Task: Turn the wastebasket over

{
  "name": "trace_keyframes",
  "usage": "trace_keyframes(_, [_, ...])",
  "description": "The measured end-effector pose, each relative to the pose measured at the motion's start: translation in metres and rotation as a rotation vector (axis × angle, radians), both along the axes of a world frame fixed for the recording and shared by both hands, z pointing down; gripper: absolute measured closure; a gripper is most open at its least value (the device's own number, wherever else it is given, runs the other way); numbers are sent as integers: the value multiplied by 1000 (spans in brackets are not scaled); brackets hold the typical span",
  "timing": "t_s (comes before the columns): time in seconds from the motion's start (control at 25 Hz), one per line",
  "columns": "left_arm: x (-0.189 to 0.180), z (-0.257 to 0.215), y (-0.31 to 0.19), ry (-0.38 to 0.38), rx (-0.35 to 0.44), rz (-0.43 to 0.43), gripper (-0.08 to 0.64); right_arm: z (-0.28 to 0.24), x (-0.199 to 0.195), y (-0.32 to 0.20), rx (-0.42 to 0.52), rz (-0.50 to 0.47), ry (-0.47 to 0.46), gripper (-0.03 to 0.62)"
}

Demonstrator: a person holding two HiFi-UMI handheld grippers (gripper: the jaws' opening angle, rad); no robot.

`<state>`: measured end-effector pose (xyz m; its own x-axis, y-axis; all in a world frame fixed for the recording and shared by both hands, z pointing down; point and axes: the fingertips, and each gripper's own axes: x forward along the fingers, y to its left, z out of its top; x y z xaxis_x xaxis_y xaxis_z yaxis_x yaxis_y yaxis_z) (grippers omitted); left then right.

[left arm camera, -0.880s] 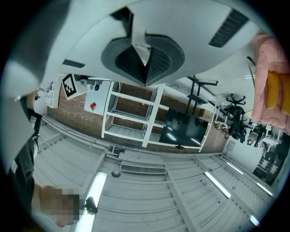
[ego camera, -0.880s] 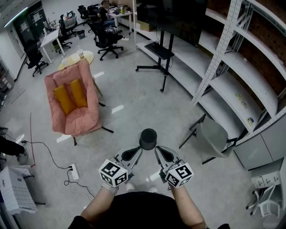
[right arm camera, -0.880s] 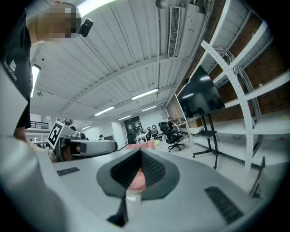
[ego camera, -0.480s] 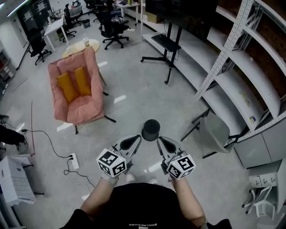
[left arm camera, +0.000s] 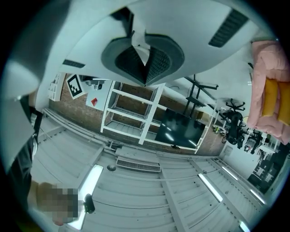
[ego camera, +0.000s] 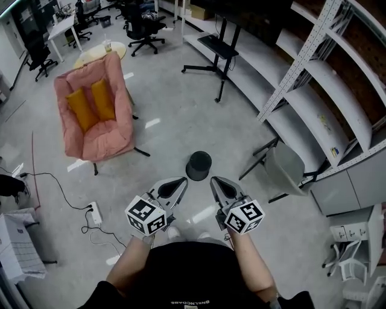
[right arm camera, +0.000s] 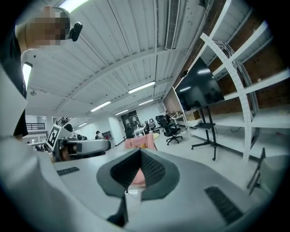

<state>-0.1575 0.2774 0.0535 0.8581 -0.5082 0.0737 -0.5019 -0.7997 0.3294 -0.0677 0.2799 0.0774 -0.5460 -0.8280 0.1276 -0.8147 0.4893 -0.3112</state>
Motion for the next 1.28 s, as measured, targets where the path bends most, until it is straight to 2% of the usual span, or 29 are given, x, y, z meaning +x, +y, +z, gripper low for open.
trace_keyframes(0.24, [-15,12,-12,-7,-17,24,546,6,-7,-16,-3,59,64,583])
trace_keyframes(0.44, [-7,27,-33,-10,-58,13,546,19,7,-36,-30,67,94,583])
trace_keyframes(0.64, [17,40,-69,-28,-86,-18,546,30,35,-75,-46,46,63,581])
trace_keyframes(0.88, [55,48,-130,-60,-111,-104,546,40,79,-139,-64,-21,38,581])
trace_keyframes(1.12, [100,62,-180,-155,-129,-181,546,51,125,-196,-104,-90,-2,581])
trace_keyframes(1.28, [120,80,-200,-212,-178,-230,545,61,153,-220,-136,-113,-25,580])
